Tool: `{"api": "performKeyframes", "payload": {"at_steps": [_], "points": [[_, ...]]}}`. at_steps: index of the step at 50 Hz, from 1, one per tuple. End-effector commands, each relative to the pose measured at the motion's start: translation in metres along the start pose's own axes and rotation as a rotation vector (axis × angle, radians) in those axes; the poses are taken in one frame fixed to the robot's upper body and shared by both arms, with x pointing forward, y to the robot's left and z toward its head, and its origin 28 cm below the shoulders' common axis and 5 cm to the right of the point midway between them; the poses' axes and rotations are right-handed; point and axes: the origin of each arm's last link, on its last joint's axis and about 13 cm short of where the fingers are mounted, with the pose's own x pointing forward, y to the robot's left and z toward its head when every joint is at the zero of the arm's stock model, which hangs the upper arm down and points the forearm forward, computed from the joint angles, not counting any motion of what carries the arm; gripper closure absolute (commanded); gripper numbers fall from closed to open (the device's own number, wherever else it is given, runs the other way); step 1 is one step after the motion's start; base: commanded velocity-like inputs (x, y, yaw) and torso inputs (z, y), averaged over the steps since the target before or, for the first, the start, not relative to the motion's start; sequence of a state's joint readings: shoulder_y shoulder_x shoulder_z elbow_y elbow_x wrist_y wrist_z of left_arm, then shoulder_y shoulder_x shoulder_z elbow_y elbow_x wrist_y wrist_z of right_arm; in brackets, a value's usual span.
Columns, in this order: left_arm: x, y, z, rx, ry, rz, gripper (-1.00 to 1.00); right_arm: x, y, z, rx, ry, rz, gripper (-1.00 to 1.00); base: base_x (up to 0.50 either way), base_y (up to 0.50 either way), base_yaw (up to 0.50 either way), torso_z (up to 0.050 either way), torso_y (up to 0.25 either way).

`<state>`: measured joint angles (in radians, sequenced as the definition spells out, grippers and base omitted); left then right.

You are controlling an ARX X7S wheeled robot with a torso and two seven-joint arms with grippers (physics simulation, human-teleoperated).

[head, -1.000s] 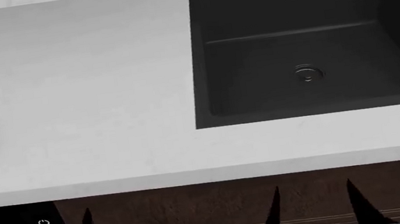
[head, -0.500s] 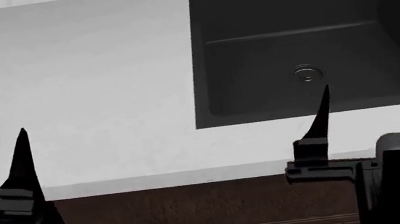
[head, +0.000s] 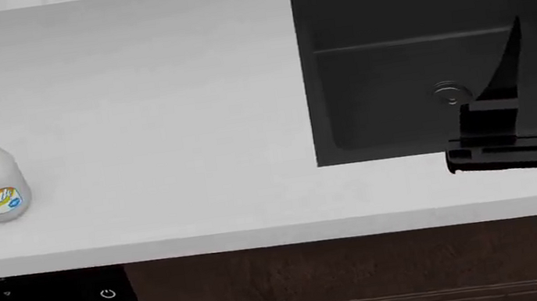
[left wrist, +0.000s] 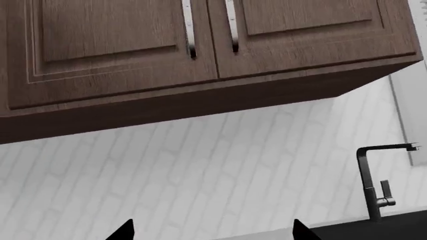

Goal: Place the eggs and milk next to the bowl.

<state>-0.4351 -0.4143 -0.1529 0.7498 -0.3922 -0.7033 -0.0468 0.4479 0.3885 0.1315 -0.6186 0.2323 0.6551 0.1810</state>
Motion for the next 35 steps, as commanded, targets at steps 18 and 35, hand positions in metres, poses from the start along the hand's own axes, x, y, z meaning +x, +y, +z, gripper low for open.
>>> {"api": "performKeyframes", "payload": {"at_steps": [18, 35], "points": [[-0.0061, 0.0025, 0.0041, 0.056, 0.004, 0.003, -1.00, -0.0035, -0.0008, 0.0035, -0.011, -0.033, 0.008, -1.00, 0.00, 0.50, 0.00, 0.000, 0.000], [-0.0075, 0.0034, 0.0012, 0.079, 0.009, -0.001, -1.00, -0.0047, 0.0015, -0.0014, -0.023, -0.036, 0.014, -1.00, 0.00, 0.50, 0.00, 0.000, 0.000]]}}
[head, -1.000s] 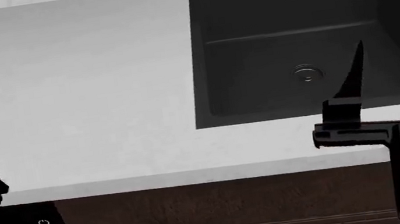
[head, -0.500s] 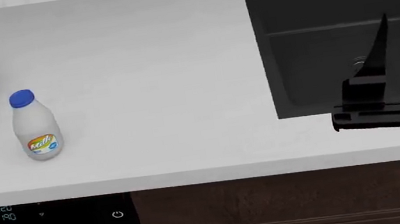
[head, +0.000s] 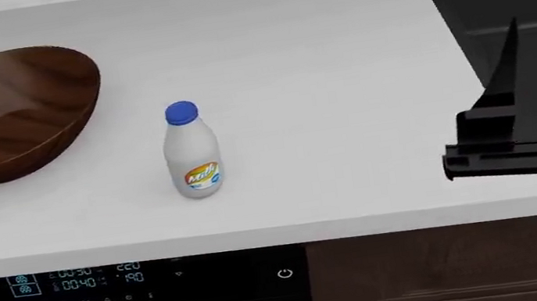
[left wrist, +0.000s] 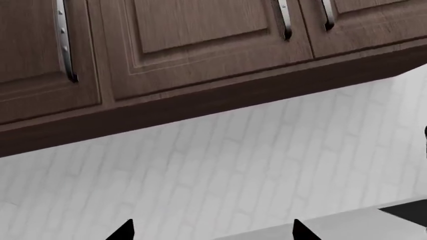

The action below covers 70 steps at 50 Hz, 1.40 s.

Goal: Place the eggs and milk next to the bowl.

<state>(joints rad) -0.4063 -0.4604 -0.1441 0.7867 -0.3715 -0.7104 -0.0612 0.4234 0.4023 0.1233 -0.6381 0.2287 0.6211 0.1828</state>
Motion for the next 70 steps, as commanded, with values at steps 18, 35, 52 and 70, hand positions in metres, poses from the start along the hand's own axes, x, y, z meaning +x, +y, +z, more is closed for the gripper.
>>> {"api": "performKeyframes", "payload": {"at_steps": [18, 35, 52, 70], "points": [[-0.001, -0.001, -0.003, -0.015, -0.004, -0.014, -1.00, -0.002, 0.004, -0.008, -0.018, 0.019, 0.028, -1.00, 0.00, 0.50, 0.00, 0.000, 0.000], [-0.001, -0.003, -0.005, 0.000, 0.011, -0.036, -1.00, -0.005, 0.008, -0.014, -0.008, 0.037, 0.060, -1.00, 0.00, 0.50, 0.00, 0.000, 0.000], [0.001, -0.005, -0.004, 0.009, 0.010, -0.045, -1.00, -0.007, 0.008, -0.015, 0.003, 0.041, 0.073, -1.00, 0.00, 0.50, 0.00, 0.000, 0.000], [0.002, -0.007, -0.007, 0.007, 0.016, -0.055, -1.00, -0.009, 0.010, -0.020, 0.033, 0.066, 0.100, -1.00, 0.00, 0.33, 0.00, 0.000, 0.000]]}}
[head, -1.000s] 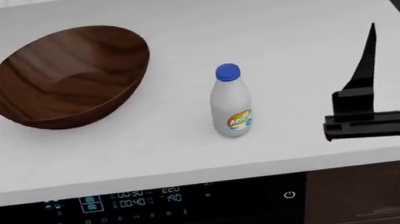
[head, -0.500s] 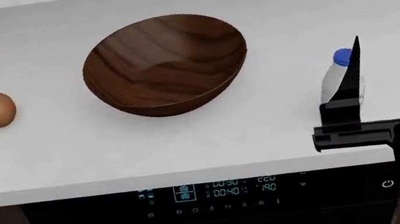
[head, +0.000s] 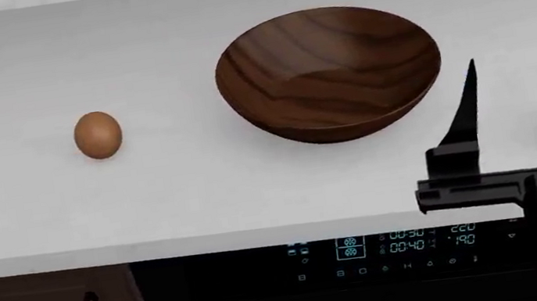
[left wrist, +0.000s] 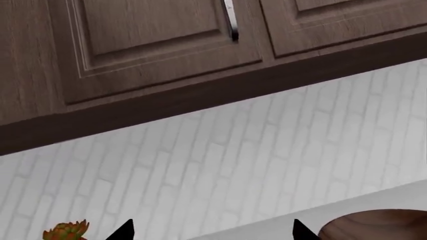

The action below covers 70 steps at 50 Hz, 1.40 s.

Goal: Place the eggs and milk next to the bowl.

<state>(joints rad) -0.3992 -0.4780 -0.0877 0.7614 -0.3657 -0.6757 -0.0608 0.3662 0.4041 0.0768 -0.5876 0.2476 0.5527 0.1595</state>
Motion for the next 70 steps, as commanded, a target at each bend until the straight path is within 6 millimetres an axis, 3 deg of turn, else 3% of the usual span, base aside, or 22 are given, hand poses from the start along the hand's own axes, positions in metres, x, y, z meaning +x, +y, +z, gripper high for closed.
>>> {"api": "performKeyframes", "payload": {"at_steps": [1, 60, 70], "points": [[0.0000, -0.0020, -0.0019, 0.000, 0.005, -0.010, -1.00, -0.0008, 0.0009, -0.0038, 0.023, 0.023, 0.016, -1.00, 0.00, 0.00, 0.00, 0.000, 0.000], [-0.0025, -0.0001, -0.0019, -0.015, -0.013, -0.003, -1.00, -0.0016, 0.0033, -0.0017, -0.007, 0.016, 0.032, -1.00, 0.39, 0.00, 0.00, 0.000, 0.000], [-0.0033, -0.0001, -0.0040, -0.016, 0.026, -0.002, -1.00, -0.0018, 0.0038, -0.0014, 0.001, 0.015, 0.035, -1.00, 0.00, 0.00, 0.00, 0.000, 0.001]]}}
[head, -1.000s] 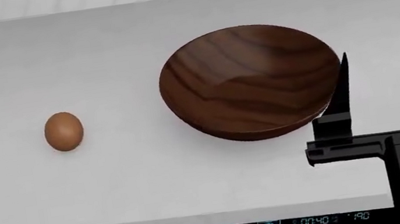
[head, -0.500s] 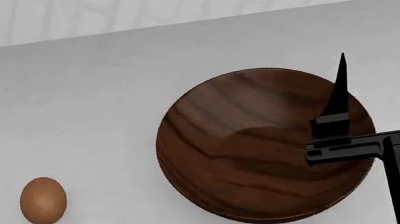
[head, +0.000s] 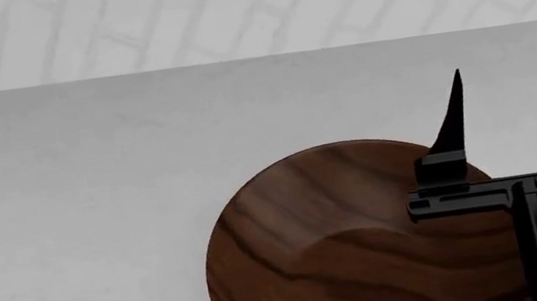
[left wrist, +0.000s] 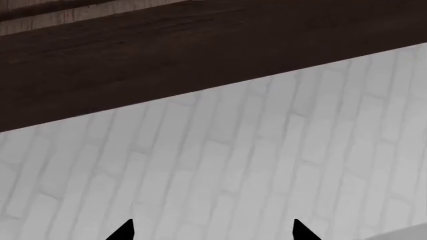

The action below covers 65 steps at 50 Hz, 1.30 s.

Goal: Place the eggs and milk next to the bowl.

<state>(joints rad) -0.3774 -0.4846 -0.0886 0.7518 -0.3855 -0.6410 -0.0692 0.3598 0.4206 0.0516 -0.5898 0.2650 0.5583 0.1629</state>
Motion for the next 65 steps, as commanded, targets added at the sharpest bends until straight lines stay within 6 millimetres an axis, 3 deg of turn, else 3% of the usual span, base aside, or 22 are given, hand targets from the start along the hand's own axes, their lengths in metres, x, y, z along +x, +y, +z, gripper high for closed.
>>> {"api": "performKeyframes", "payload": {"at_steps": [1, 19, 39, 51, 65], "points": [[-0.002, 0.001, -0.001, -0.008, 0.039, 0.005, -1.00, 0.000, 0.001, 0.000, 0.005, 0.000, 0.002, -1.00, 0.00, 0.00, 0.00, 0.000, 0.000], [-0.029, -0.003, 0.012, -0.094, 0.444, -0.152, -1.00, 0.000, 0.003, -0.001, 0.019, 0.008, 0.014, -1.00, 0.00, 0.00, 0.00, 0.000, 0.000], [-0.050, -0.012, 0.036, -0.270, 0.627, -0.327, -1.00, -0.002, 0.004, -0.003, 0.021, 0.016, 0.020, -1.00, 0.00, 0.00, 0.00, 0.000, 0.000], [-0.058, -0.018, 0.045, -0.241, 0.701, -0.387, -1.00, -0.002, 0.004, -0.004, 0.029, 0.020, 0.025, -1.00, 0.00, 0.00, 0.00, 0.000, 0.000], [-0.061, -0.025, 0.041, -0.189, 0.785, -0.397, -1.00, -0.002, 0.003, -0.004, 0.032, 0.020, 0.021, -1.00, 0.00, 0.00, 0.00, 0.000, 0.000]]}}
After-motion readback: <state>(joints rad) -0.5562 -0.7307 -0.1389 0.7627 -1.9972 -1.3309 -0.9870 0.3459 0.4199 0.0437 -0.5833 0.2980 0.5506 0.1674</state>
